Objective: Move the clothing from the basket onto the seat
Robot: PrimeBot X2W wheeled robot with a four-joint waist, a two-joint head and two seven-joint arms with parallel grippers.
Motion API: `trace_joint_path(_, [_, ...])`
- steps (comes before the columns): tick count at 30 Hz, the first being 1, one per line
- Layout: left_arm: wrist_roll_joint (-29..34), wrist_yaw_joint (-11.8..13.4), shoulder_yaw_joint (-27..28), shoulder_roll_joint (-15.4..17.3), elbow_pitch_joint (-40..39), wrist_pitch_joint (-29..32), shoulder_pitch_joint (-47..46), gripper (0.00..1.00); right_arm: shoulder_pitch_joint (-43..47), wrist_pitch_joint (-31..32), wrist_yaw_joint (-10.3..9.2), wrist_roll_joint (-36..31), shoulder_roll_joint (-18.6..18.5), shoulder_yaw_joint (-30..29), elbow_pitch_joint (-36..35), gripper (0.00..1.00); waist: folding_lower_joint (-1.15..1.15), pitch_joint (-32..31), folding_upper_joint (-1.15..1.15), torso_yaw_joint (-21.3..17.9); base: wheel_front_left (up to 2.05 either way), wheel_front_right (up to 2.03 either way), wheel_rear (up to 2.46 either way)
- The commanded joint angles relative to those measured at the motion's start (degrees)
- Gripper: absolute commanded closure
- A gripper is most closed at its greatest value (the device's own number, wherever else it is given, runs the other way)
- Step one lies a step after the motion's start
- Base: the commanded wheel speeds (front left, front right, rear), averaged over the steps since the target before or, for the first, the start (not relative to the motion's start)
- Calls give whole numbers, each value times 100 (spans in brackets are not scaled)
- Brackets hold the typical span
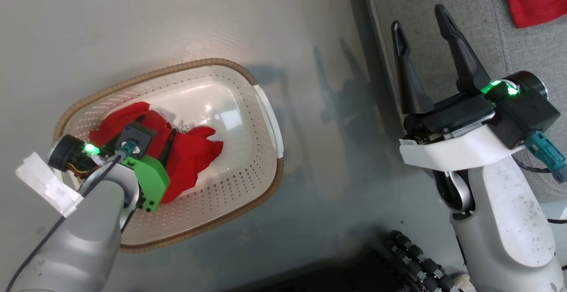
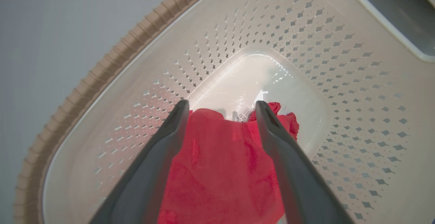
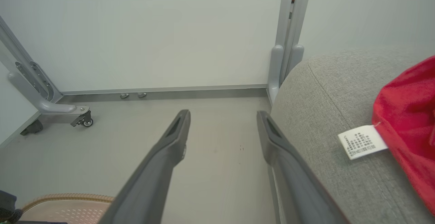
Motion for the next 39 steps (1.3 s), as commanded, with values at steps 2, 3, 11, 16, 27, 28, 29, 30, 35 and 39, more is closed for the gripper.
trace_joint_path(2, [-76,-15,-49,66,160,-5,-207,0,-75,-1,-6,-43,-13,-31,-68,0,-1,300,52,-142,0,0,0])
trace_joint_path(3, [-67,-15,-94,94,301,-5,-251,0,-74,-1,-6,-53,-12,-34,-91,0,-1,351,52,-162,0,0,0])
trace_joint_path(11, [-11,-15,-375,87,775,-5,-706,0,-6,-1,-7,-60,-13,-83,-266,0,-1,711,52,-235,0,0,0])
trace_joint_path(16, [37,-15,-509,55,1206,79,-977,0,6,-1,-6,-38,-14,-69,-341,0,-1,863,52,-261,0,0,0])
trace_joint_path(27, [54,-16,-787,-14,1471,636,-1290,0,50,-1,-6,-113,-14,-110,-517,0,-1,1113,52,-268,0,0,0])
trace_joint_path(28, [22,-15,-774,-18,1474,694,-1327,0,52,-1,-6,-117,-13,-117,-531,0,-1,1135,52,-267,0,0,0])
trace_joint_path(29, [-8,-10,-748,-28,1479,790,-1353,0,62,-1,-6,-121,-13,-128,-554,0,-1,1165,52,-263,0,0,0])
trace_joint_path(30, [-23,8,-745,-30,1485,860,-1372,0,69,-1,-6,-128,-13,-136,-566,0,-1,1188,52,-259,0,0,0])
trace_joint_path(35, [-12,84,-808,-64,1499,1105,-1439,100,62,-1,-6,-137,-13,-164,-563,0,-1,1238,52,-226,0,0,0])
trace_joint_path(39, [-55,92,-837,-150,1501,996,-1398,100,8,-1,-6,-159,-14,-141,-497,0,-1,1137,52,-176,0,0,0])
